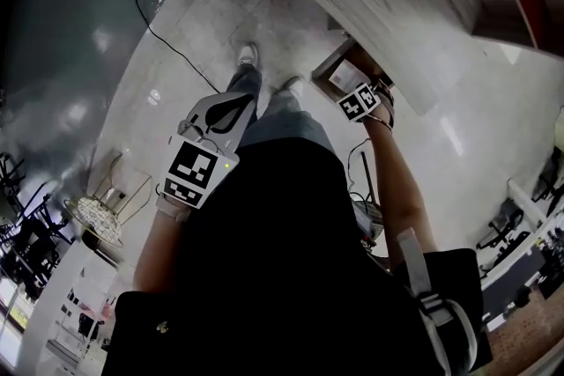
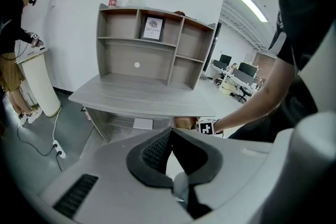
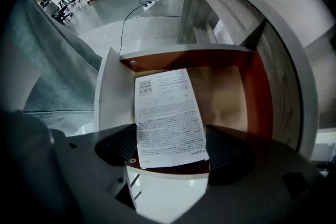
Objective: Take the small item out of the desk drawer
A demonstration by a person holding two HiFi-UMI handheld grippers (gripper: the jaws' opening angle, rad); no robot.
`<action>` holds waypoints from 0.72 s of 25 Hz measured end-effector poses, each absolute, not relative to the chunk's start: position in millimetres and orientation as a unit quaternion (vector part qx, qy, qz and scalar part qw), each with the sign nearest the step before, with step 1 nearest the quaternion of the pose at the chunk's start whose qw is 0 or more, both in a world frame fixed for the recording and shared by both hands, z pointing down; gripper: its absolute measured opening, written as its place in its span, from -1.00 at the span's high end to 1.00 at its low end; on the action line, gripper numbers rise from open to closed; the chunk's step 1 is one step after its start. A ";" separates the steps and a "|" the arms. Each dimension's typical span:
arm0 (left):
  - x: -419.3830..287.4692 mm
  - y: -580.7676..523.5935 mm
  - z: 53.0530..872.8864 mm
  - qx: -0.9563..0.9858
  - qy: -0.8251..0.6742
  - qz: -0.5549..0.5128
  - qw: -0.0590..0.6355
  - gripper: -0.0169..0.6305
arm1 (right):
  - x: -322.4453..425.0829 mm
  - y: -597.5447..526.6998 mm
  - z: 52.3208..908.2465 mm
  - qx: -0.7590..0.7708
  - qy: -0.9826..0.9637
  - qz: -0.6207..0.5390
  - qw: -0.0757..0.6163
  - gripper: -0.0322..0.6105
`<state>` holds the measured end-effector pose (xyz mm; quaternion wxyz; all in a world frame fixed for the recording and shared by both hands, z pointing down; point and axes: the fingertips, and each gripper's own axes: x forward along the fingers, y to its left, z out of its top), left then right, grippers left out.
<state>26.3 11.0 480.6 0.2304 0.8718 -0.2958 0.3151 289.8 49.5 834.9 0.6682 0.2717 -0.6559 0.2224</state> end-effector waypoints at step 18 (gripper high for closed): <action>12.6 -50.2 444.2 0.900 -0.280 0.268 0.199 0.92 | 237.5 19.8 707.5 0.328 -0.686 0.252 0.598 -0.36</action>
